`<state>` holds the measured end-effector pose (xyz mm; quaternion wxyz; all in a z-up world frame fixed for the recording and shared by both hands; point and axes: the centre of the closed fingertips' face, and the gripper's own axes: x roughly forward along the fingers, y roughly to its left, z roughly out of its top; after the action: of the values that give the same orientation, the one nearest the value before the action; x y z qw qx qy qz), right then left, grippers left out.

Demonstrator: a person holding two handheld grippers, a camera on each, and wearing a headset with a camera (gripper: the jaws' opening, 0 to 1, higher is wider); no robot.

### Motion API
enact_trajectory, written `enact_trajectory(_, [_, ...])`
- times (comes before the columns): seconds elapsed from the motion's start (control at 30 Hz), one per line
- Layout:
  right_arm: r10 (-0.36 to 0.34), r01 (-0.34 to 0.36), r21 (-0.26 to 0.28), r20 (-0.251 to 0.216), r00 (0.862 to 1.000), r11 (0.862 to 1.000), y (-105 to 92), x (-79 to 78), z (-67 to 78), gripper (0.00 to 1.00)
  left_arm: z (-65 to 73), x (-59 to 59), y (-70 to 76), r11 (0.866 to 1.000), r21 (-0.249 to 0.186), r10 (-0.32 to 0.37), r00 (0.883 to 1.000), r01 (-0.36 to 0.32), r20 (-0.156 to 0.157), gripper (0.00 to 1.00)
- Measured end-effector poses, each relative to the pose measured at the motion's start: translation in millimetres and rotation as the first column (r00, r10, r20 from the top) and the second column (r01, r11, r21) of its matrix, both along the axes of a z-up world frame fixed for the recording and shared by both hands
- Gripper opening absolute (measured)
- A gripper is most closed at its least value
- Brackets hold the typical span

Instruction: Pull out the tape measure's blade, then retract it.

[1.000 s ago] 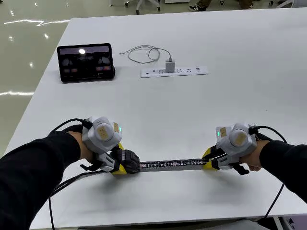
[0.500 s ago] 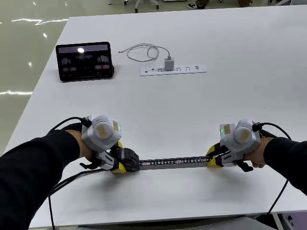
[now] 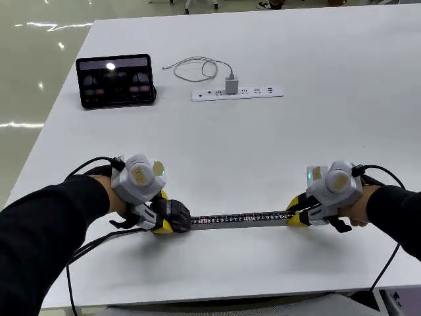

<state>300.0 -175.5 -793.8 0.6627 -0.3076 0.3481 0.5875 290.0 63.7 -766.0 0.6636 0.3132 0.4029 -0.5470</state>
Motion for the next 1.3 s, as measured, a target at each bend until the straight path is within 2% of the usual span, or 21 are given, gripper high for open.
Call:
enact_trajectory(0.83, [-0.006, 0.006, -0.007, 0.013, 1.0, 1.0, -9.5, -0.4, 1.3, 0.1, 0.1, 0.3, -0.5, 1.0, -0.002, 0.006, 1.0, -0.006, 0.005, 0.33])
enact_trajectory(1.3, [0.007, -0.007, -0.024, -0.02, 1.0, 1.0, -7.0, 0.3, 0.3, 0.11, 0.4, 0.7, -1.1, 1.0, -0.011, 0.01, 1.0, -0.01, 0.01, 0.33])
